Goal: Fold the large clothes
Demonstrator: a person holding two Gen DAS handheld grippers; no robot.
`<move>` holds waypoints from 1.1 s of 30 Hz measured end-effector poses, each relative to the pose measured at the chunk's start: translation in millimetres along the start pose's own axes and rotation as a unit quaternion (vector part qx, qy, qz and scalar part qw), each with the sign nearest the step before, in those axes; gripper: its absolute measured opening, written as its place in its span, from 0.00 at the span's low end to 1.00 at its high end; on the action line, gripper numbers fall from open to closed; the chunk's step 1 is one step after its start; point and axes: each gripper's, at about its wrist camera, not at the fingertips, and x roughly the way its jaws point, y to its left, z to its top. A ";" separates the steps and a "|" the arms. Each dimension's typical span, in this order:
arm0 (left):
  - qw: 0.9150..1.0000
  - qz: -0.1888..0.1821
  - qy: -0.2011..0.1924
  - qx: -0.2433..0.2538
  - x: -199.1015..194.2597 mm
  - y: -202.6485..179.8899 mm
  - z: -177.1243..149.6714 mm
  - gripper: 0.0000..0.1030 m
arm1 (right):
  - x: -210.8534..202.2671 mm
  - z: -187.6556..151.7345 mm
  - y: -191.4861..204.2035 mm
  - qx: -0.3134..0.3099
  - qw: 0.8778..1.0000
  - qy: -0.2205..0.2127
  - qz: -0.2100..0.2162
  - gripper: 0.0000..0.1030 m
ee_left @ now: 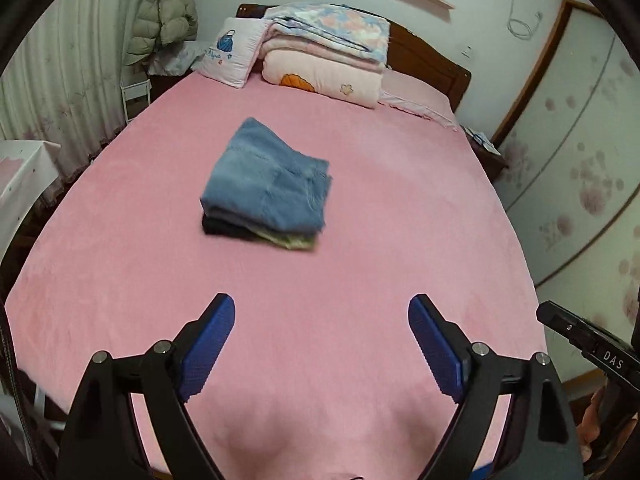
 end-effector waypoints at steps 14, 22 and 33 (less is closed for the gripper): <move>0.998 0.032 0.000 0.048 -29.2 -83.9 -85.1 0.85 | -56.3 -86.5 -25.2 -0.010 0.999 -0.011 -0.051 0.23; 0.996 0.053 0.001 0.068 -27.0 -110.9 -103.7 0.85 | -58.5 -109.8 -35.1 0.019 0.997 -0.005 -0.069 0.23; 0.993 0.068 0.011 0.098 -22.0 -128.5 -102.1 0.85 | -61.6 -106.5 -32.2 0.005 0.997 -0.011 -0.071 0.24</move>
